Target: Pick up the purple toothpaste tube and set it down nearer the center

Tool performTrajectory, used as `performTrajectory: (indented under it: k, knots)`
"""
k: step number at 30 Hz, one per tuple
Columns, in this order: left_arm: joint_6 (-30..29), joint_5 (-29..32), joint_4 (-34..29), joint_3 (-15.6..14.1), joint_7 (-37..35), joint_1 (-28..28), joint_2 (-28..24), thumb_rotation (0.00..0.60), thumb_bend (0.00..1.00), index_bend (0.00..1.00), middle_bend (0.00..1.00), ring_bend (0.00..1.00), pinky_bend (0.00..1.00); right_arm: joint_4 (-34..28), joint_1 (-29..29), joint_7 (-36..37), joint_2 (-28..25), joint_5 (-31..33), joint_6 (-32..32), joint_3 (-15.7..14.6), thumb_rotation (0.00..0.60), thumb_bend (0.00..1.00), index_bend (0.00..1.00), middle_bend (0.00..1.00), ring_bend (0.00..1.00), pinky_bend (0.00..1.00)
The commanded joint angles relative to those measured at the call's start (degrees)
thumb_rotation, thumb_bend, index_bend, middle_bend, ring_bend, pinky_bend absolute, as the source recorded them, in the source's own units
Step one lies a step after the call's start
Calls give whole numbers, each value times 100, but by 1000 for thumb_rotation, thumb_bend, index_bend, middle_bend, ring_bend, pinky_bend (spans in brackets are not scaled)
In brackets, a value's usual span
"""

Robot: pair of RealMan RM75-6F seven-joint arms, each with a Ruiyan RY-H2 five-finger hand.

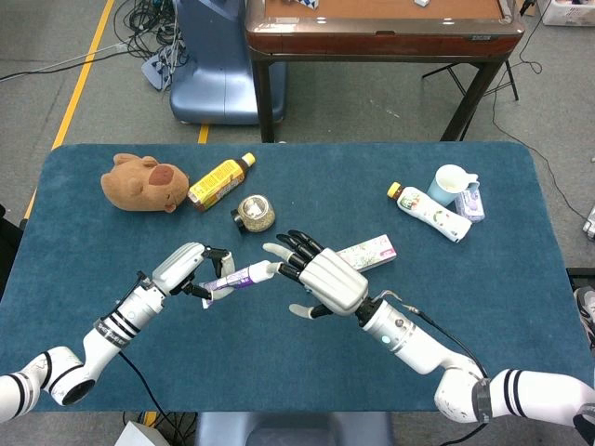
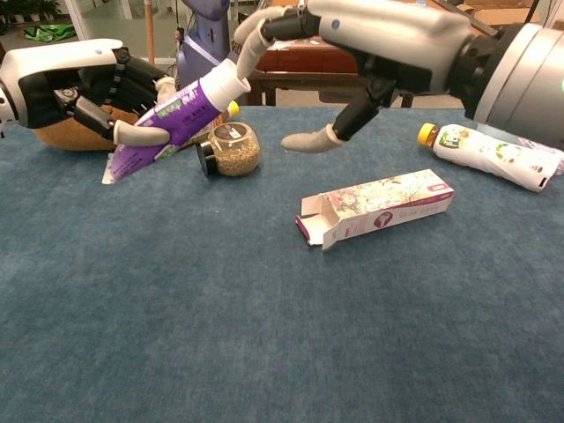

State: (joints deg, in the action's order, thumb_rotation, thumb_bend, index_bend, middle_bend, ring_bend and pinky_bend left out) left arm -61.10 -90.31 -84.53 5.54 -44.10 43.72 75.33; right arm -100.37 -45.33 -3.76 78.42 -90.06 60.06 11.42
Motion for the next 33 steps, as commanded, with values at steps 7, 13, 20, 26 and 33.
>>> performTrajectory:
  k: [7,13,20,26,33]
  knots:
    - [-458,-104,11,8,92,-163,271,600,428,602,708,571,465,-583,-256,1481,-374,167,-178,300,481,0,0,0,0,0]
    - [-590,-82,11,69,85,-191,318,600,430,612,717,572,465,-322,-405,2012,-135,230,-211,372,415,0,0,0,0,0]
    - [-647,-79,-10,94,97,-198,317,600,430,616,719,573,465,50,-577,2429,175,273,-235,429,373,0,0,0,0,0]
    - [-659,-69,7,108,237,-190,376,600,430,619,722,573,465,323,-720,2647,414,322,-275,460,372,0,0,0,0,0]
    - [-688,-62,-38,156,308,-167,415,600,430,621,724,573,465,553,-842,2798,651,354,-261,492,371,0,0,0,0,0]
